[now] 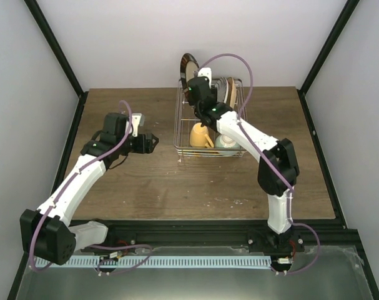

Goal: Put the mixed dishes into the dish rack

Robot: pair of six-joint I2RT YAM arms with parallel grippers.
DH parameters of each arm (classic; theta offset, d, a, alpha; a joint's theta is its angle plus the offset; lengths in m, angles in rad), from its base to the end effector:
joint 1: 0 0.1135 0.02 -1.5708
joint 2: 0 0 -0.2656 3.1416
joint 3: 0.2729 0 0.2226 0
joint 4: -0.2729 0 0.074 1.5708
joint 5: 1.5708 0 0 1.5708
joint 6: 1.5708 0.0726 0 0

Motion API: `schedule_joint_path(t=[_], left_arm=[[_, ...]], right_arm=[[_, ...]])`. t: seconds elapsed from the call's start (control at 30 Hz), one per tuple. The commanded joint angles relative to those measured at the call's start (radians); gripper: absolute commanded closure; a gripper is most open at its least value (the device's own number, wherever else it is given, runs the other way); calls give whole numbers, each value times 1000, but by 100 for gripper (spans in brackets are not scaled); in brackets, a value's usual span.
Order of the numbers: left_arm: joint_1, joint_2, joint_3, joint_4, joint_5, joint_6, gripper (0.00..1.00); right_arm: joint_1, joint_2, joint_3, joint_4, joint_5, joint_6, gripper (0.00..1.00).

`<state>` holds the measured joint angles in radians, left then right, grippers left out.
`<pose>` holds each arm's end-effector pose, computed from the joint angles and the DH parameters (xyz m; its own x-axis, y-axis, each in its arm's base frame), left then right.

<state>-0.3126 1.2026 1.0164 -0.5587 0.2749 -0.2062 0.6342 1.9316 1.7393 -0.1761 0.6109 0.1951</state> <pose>0.2337 -0.0962 0.2830 -0.7309 0.0291 -0.6819 0.3435 0.8790 -0.3306 0.3954 0.2391 0.3319 -0.2951 -0.0199 -0.9553 0.0030 0.9998 -0.0218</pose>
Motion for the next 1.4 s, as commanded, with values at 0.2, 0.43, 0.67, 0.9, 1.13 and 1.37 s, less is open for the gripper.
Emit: schedule_joint_path(t=[0.2,0.43,0.67,0.9,1.13,1.37], left_arm=[[4,-19,-21,22,26,-7,22],[3,-11,-21,22,32,-9,22],[3,-3,-21,17,34,-7,22],[3,5,-18,4,41,-1,22],[3,15,-15,-1,51,0,22],[4,24,-12,-1,56,2,22]], right_arm=[[16,56,205,-3,269,41,99],[15,74,217,-3,327,23,99],[15,102,218,-21,319,33,99],[16,153,243,-66,323,55,99],[17,202,292,-110,333,63,99],[26,215,298,-220,287,151,99]])
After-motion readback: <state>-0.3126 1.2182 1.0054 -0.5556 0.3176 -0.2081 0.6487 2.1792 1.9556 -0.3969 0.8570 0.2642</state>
